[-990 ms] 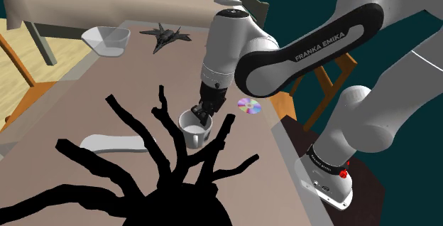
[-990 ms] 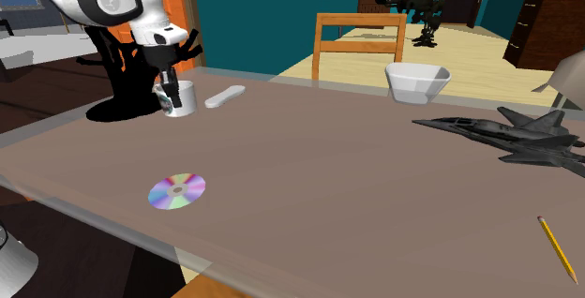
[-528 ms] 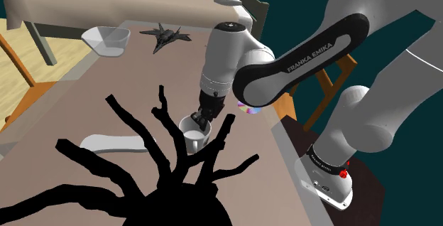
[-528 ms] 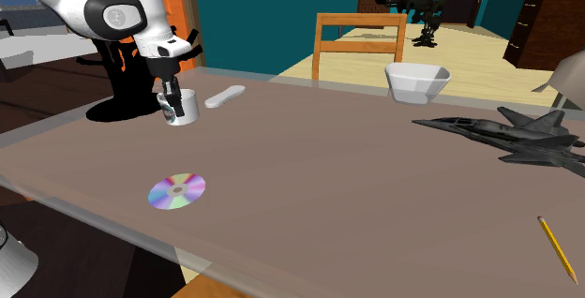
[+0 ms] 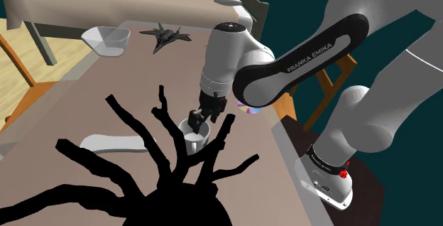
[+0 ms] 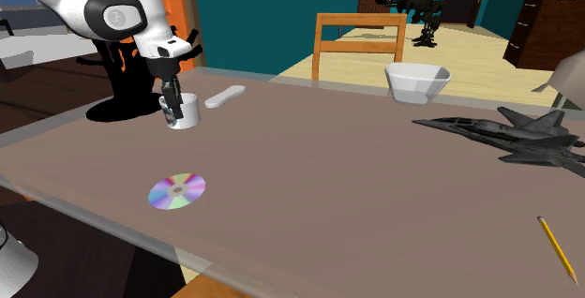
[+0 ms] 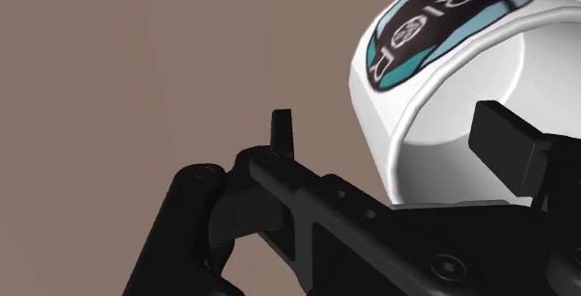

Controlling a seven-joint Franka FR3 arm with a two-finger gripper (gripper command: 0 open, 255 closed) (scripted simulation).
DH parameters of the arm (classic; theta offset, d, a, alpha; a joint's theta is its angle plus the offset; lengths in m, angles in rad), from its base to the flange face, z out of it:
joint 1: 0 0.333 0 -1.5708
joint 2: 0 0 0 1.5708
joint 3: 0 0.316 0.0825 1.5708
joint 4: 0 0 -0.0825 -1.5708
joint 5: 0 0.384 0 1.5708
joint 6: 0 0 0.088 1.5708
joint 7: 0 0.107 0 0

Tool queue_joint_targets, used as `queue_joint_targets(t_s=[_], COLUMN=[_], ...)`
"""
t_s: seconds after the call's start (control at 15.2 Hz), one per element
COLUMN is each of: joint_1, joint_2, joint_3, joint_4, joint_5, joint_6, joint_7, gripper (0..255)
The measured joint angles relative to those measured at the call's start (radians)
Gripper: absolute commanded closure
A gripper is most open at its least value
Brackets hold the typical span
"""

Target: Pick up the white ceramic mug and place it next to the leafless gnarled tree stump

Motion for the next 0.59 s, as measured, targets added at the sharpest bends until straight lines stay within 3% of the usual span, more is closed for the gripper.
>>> queue_joint_targets(t_s=[0.2, 0.59], joint_1=[0.0, 0.011], joint_2=[0.0, -0.098], joint_3=[0.0, -0.02], joint_4=[0.0, 0.043], joint_5=[0.0, 0.031], joint_6=[0.0, -0.137], joint_7=[0.0, -0.026], gripper=[0, 0])
